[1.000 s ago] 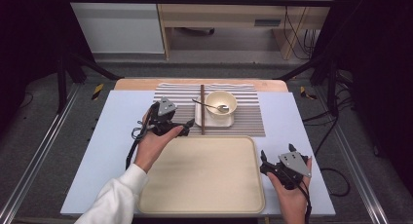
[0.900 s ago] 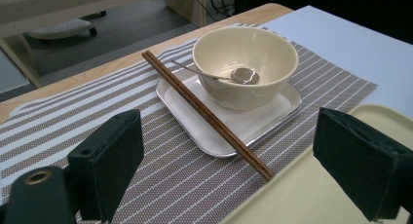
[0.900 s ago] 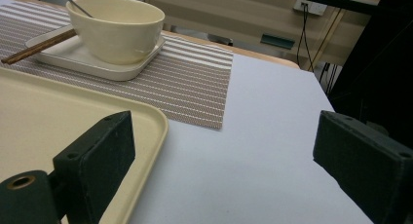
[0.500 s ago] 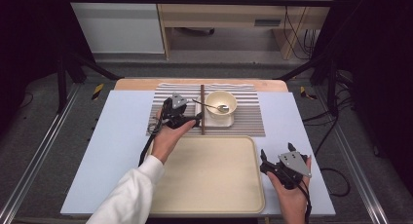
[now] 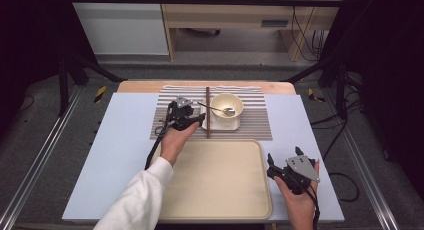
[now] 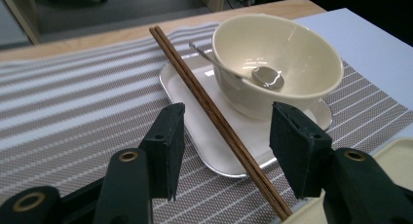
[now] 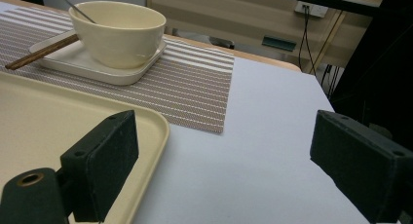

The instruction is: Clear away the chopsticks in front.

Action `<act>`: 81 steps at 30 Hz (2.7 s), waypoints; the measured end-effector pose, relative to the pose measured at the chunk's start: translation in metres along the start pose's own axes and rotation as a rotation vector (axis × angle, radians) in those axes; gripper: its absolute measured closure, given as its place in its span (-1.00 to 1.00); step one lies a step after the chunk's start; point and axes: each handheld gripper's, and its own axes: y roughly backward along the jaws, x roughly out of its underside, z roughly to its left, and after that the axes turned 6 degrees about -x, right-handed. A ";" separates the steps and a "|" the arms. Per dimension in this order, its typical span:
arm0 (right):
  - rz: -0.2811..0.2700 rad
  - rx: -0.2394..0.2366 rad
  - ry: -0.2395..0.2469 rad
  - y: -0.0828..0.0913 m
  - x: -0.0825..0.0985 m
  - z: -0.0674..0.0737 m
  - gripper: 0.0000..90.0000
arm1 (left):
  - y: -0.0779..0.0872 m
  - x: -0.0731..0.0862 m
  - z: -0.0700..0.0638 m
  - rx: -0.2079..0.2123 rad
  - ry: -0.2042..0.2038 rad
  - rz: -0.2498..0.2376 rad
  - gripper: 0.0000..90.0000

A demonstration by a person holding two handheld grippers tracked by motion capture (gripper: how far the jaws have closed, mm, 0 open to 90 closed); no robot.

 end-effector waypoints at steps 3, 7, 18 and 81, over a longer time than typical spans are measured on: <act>-0.002 0.000 -0.003 0.001 0.000 -0.001 -0.76 | -0.006 0.001 0.000 0.020 0.058 0.031 0.15; -0.004 0.000 -0.004 0.001 0.000 -0.002 -0.76 | -0.014 0.004 -0.002 0.032 0.110 0.062 0.22; -0.003 -0.004 -0.010 0.001 -0.001 -0.004 -0.76 | -0.034 0.011 -0.004 0.033 0.179 0.096 0.38; 0.021 -0.020 -0.025 0.001 -0.001 -0.005 -0.75 | -0.054 0.015 -0.022 -0.092 0.087 0.145 0.61</act>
